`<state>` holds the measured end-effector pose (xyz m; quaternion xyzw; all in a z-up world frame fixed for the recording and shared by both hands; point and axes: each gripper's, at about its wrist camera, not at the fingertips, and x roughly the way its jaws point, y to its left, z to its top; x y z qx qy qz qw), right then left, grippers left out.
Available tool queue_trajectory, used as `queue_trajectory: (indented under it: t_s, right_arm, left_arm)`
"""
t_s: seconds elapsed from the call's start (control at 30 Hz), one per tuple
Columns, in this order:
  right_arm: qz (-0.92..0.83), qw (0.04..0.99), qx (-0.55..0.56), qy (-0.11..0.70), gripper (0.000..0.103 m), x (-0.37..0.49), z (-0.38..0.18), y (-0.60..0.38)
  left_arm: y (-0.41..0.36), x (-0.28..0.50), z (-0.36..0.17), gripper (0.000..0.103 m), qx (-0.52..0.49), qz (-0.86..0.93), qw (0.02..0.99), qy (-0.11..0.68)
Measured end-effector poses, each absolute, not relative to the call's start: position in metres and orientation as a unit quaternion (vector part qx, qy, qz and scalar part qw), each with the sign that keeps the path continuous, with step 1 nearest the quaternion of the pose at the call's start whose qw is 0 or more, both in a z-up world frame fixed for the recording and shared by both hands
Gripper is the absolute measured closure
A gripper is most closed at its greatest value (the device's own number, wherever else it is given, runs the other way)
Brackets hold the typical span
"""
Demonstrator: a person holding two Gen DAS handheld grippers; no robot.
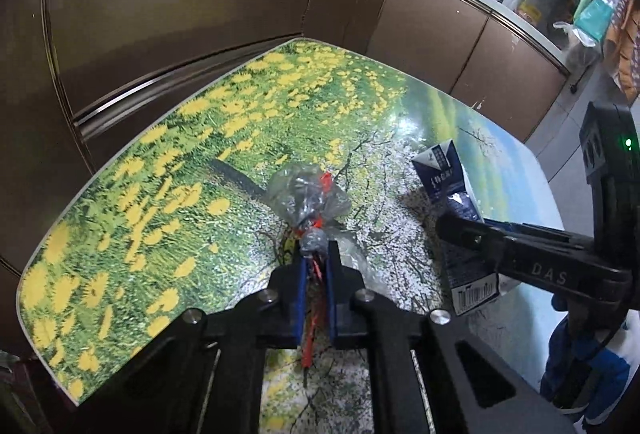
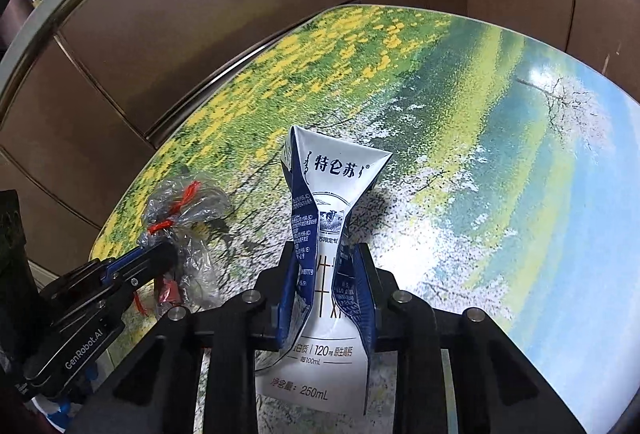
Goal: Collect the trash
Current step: 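Grasp clear plastic bag with left tool while right tool grasps white milk carton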
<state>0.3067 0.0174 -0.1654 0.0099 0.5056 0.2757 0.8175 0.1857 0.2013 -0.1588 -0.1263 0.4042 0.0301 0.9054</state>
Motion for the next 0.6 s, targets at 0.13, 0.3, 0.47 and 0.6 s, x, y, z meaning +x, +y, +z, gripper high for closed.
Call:
queue_trajectory:
  t_s: [0.13,0.3,0.47,0.6]
  right_arm:
    - [0.284,0.823,0.01,0.491,0.075,0.293,-0.154,0.012]
    - [0.29,0.833,0.013,0.47,0.075,0.269,-0.134,0.0]
    - [0.298,0.842,0.012,0.45,0.075,0.244,-0.116,-0.017]
    - [0.306,0.847,0.016,0.435,0.075,0.225,-0.101,-0.036]
  left_arm:
    - [0.194,0.172,-0.147,0.096,-0.108,0.037,0.913,0.392]
    - [0.185,0.155,-0.132,0.096,-0.088,0.042,0.923,0.373]
    - [0.168,0.134,-0.115,0.096,-0.061,0.047,0.933,0.353]
    - [0.155,0.118,-0.102,0.096,-0.046,0.05,0.937,0.342]
